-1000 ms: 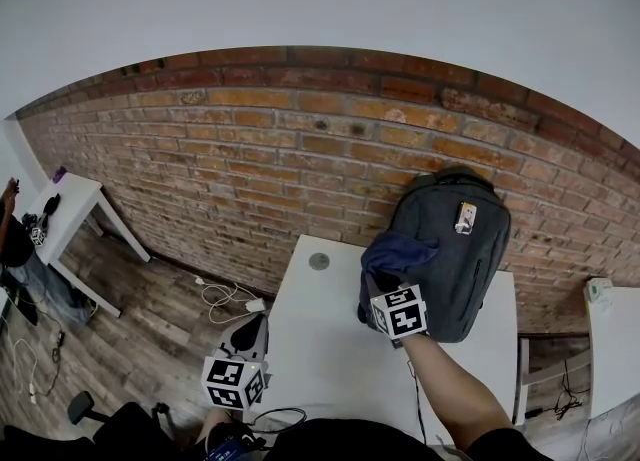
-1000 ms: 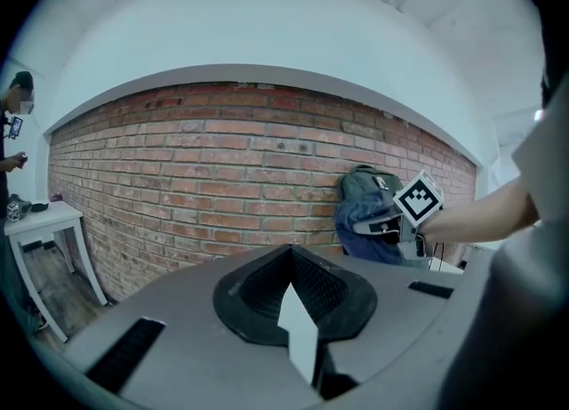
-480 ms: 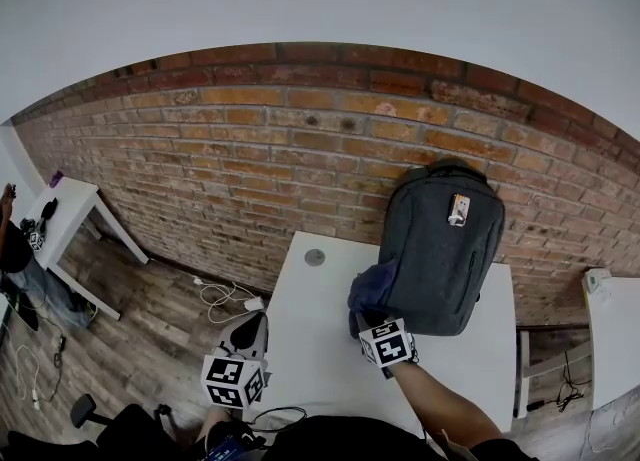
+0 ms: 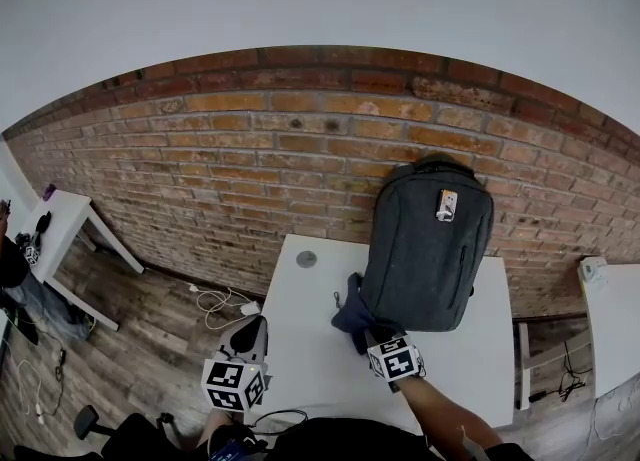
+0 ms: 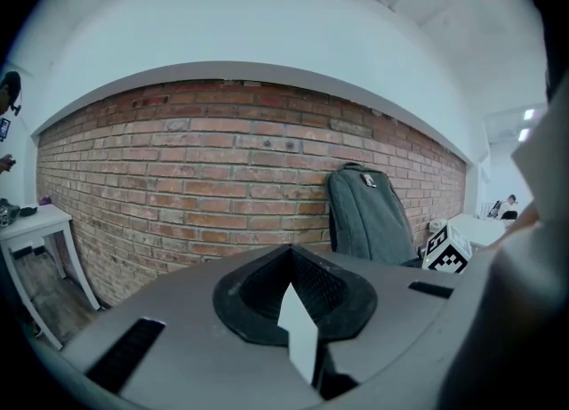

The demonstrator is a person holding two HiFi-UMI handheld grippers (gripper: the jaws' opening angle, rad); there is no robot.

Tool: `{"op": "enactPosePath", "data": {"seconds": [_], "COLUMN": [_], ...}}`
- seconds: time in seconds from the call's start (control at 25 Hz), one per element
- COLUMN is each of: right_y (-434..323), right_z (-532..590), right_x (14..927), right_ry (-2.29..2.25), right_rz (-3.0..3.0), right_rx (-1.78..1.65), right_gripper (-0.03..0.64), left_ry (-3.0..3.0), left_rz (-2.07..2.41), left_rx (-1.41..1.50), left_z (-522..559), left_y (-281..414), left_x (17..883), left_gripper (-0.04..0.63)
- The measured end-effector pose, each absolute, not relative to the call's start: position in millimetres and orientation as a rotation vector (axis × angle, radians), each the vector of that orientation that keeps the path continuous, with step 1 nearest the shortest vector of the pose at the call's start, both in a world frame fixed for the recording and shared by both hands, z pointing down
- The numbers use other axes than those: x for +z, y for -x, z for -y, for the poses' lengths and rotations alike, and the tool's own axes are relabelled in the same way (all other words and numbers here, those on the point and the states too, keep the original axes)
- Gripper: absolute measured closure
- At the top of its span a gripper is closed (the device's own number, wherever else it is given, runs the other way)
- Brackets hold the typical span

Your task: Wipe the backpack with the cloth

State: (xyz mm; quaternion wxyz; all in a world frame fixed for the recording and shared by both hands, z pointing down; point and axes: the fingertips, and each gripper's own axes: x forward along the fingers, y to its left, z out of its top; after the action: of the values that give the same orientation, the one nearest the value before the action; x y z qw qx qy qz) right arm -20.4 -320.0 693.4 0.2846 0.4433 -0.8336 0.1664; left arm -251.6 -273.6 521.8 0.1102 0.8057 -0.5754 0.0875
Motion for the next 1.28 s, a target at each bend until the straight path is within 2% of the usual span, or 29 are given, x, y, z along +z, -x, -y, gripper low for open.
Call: {"op": "enactPosePath", "data": {"seconds": [0.24, 0.48, 1.08, 1.28], "right_y": [-31, -80, -212, -252], "right_z": [312, 301, 261, 221], "right_x": [684, 656, 532, 484], "right_ry": [-1.313, -1.436, -1.889, -1.951], "right_rz": [2.218, 2.178, 2.179, 2.227], "right_rx": [0.514, 0.364, 0.229, 0.194], "right_gripper": [0.588, 0.587, 0.588, 0.586], "left_ry": [-2.389, -2.404, -2.458, -2.498], "left_rz": [1.644, 1.606, 1.686, 1.682], "left_rx": [0.265, 0.277, 0.207, 0.174], "left_z": [276, 280, 283, 250], "left_y": [237, 225, 199, 162], "left_x": [526, 528, 491, 475], "left_gripper": [0.598, 0.598, 0.598, 0.598]}}
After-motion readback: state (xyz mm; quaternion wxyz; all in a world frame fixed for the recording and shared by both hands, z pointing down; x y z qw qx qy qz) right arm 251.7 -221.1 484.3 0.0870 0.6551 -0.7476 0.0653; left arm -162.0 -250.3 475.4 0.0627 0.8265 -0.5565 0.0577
